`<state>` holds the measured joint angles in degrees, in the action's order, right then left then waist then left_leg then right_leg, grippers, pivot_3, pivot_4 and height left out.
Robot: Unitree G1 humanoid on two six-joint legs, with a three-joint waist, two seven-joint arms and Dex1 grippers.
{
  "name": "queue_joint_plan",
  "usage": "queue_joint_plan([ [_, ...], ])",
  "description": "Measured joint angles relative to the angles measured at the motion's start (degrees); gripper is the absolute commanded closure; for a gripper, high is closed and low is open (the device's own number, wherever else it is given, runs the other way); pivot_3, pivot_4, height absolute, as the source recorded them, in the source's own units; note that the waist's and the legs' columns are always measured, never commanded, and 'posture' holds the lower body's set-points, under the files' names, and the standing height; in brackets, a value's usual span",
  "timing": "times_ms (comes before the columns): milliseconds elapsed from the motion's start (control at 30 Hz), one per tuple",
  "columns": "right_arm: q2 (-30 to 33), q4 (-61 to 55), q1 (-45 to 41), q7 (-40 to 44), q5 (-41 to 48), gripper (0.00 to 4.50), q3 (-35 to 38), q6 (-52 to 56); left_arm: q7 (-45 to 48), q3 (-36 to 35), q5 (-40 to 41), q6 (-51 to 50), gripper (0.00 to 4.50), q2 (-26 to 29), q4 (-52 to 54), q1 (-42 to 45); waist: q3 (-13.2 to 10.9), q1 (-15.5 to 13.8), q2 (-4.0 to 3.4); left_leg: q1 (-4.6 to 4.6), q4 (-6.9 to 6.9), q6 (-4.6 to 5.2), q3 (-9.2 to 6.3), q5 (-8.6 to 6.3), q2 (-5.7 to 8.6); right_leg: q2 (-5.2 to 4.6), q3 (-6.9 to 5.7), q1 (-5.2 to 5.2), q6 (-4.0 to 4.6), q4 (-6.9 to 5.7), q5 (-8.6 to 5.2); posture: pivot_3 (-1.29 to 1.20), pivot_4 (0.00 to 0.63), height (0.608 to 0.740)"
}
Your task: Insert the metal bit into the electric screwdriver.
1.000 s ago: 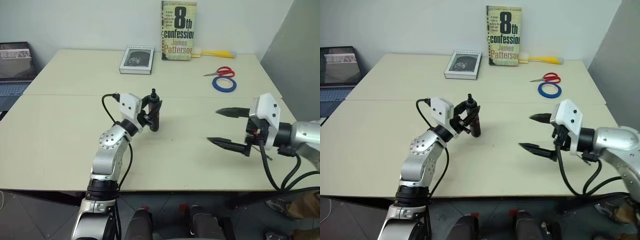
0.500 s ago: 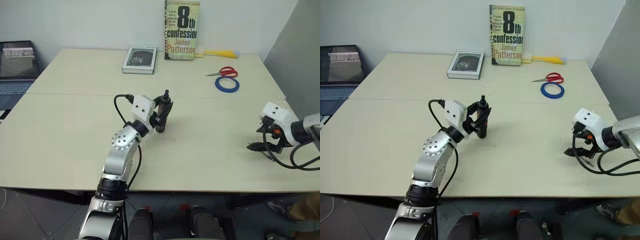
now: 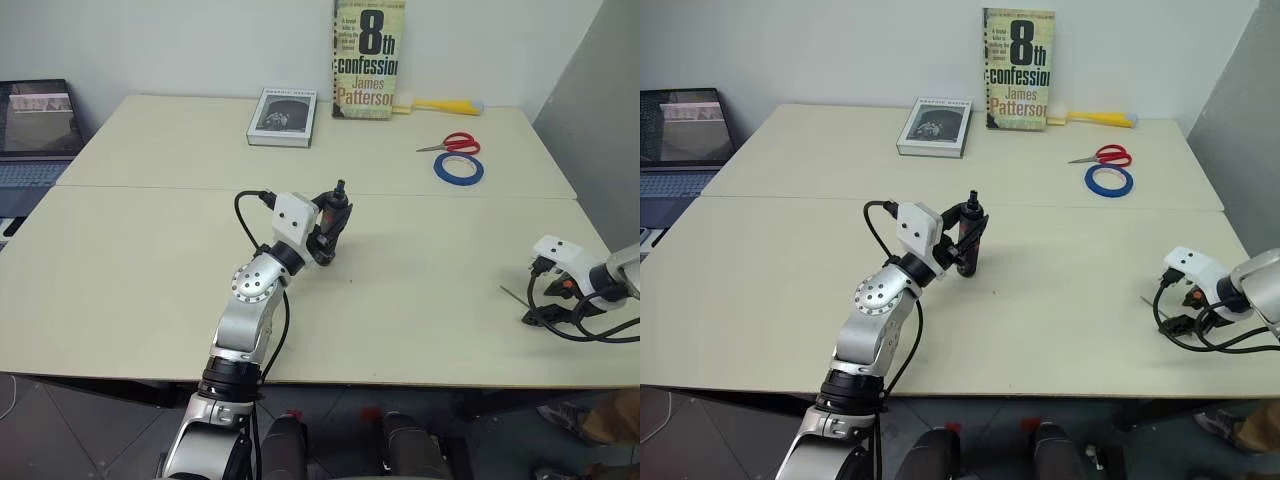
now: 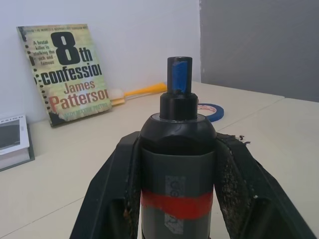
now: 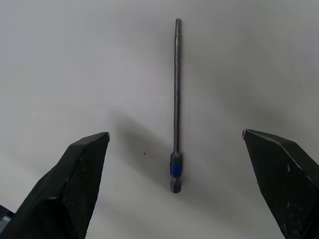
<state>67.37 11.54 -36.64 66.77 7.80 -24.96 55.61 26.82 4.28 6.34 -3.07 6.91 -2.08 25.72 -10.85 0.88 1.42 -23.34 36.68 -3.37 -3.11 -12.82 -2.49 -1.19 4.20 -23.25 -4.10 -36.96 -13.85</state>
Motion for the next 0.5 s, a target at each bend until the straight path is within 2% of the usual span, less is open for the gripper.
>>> queue_joint_plan([
  [233, -3.3, 7.47, -3.54, 2.39, -3.2, 0.0, -1.15, -1.14, -0.11, 0.04, -0.02, 0.78, 2.85, -0.21, -0.23, -0.22, 0.02, -0.08, -0.03, -0.01, 0.01, 0.0, -0.01, 0.0, 0.02, -0.01, 0.0, 0.02, -0.03, 0.0, 0.02, 0.0, 0.15, 0.74],
  [500, -3.95, 11.39, -5.15, 5.91, -7.24, 0.0, -2.22, -4.22, -0.11, 0.05, -0.02, 0.96, 2.85, -0.2, -0.38, -0.24, 0.04, -0.11, -0.07, 0.0, 0.01, 0.0, -0.02, 0.0, 0.02, -0.01, -0.01, 0.02, -0.04, -0.01, 0.03, 0.0, 0.15, 0.74],
])
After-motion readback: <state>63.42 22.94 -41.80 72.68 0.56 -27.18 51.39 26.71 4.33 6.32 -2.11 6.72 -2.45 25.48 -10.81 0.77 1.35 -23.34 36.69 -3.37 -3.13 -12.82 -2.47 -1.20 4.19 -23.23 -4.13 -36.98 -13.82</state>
